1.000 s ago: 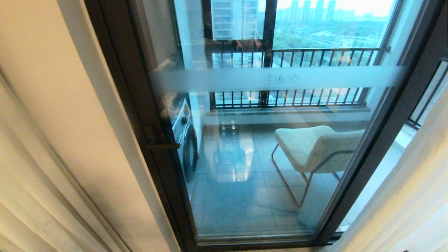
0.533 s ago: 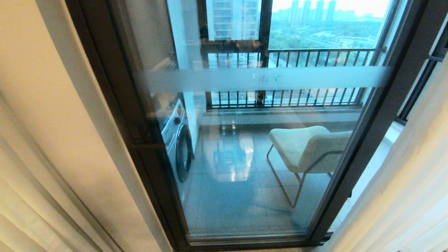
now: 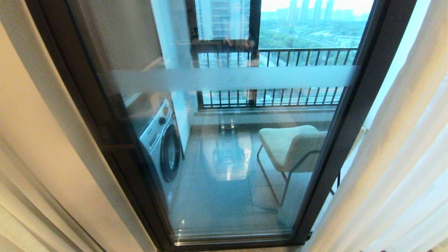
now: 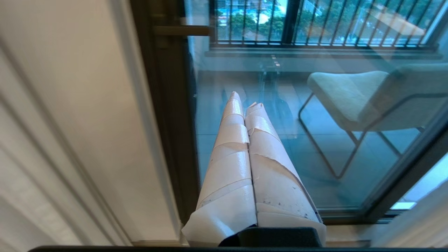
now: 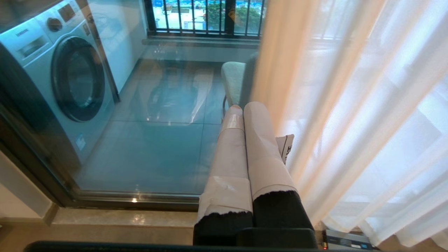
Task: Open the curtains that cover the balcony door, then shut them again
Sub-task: Pull the inner curtains open on both sides
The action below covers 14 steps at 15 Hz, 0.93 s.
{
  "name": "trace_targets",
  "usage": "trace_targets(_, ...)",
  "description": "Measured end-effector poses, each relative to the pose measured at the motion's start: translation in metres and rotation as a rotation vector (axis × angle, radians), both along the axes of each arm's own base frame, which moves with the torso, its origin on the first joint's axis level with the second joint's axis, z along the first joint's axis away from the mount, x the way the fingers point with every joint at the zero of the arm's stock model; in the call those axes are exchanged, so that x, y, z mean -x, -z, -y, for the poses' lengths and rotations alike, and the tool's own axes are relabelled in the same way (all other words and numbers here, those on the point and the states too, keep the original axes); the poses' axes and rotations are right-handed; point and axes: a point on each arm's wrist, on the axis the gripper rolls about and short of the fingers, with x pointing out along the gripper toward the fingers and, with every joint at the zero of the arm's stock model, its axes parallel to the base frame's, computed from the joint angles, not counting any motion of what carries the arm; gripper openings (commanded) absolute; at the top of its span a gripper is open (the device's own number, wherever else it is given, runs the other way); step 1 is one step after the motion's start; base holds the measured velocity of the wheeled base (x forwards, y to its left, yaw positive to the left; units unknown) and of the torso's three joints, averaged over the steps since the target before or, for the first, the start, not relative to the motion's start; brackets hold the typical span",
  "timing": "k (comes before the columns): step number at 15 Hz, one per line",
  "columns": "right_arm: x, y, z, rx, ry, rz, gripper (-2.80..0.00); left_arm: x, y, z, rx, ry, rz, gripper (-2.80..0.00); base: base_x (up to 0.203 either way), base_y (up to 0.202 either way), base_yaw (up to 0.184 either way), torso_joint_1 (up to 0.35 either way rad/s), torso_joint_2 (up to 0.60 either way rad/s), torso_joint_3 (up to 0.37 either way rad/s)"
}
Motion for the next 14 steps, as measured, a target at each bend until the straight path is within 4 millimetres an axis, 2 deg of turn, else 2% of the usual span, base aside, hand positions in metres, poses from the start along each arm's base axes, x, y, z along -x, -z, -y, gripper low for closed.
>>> trace_targets(14, 0.0, 0.0, 0.0, 0.0, 0.0, 0.0, -2.8, 0.0, 0.0002, 0.0, 0.0, 0.0, 0.0, -2.8, 0.0, -0.191, 0.003, 0.002, 0.0, 0.002)
